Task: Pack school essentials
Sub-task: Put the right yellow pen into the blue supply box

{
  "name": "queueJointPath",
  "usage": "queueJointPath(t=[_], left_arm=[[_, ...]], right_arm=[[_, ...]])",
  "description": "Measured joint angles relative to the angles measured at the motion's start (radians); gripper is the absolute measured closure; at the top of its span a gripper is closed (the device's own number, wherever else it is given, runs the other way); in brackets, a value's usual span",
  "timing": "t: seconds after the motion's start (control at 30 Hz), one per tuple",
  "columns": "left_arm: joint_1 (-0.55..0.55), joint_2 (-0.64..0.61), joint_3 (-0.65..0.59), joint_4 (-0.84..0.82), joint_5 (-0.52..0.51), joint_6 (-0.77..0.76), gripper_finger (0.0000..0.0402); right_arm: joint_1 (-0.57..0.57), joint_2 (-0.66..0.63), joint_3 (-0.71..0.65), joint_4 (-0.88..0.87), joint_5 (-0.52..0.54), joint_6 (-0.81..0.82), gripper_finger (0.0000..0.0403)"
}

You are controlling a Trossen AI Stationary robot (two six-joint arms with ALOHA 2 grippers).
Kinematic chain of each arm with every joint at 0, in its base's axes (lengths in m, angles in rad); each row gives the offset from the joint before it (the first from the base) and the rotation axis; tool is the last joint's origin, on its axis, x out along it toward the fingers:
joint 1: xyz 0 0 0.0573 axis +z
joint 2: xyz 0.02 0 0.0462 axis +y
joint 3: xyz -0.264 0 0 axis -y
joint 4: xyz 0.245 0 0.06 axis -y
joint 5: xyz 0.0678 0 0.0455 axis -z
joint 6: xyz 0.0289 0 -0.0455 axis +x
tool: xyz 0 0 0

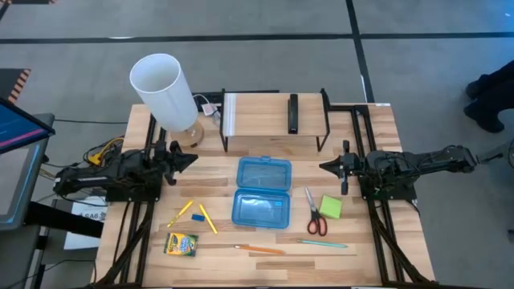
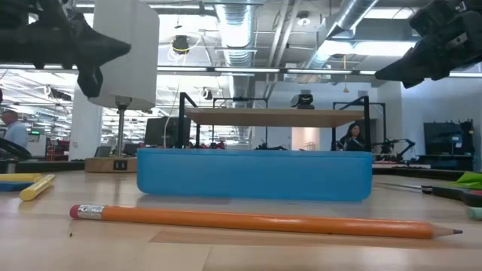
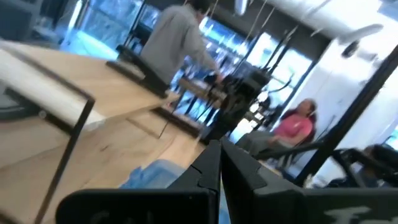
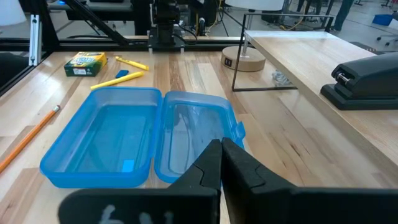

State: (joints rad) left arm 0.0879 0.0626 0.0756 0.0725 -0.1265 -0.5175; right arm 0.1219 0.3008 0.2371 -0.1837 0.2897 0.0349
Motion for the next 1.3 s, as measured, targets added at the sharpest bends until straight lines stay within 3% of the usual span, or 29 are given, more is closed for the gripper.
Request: queueJointPath(t=[0.33,0.57,1.0,1.3], left_arm=[[0.0,0.247,0.147,-0.233,-0.01,0.038,0.0401],[0.001,0.356,0.184,-0.263,0.018,0.061,0.04],[-0.014,0.448,0.184,-0.304,0.061,0.061,0.0286],[-0.134,0.451,0.184,-0.353,0.007,0.032,0.0295]], right_arm=[[0.0,0.0,0.0,0.0,0.0,0.0,0.0376],[0.0,0.0,0.0,0.0,0.0,0.0,0.0375],[0.0,0.0,0.0,0.0,0.0,0.0,0.0376],[0.0,0.0,0.0,-0.005,0.0,0.0,0.0376]])
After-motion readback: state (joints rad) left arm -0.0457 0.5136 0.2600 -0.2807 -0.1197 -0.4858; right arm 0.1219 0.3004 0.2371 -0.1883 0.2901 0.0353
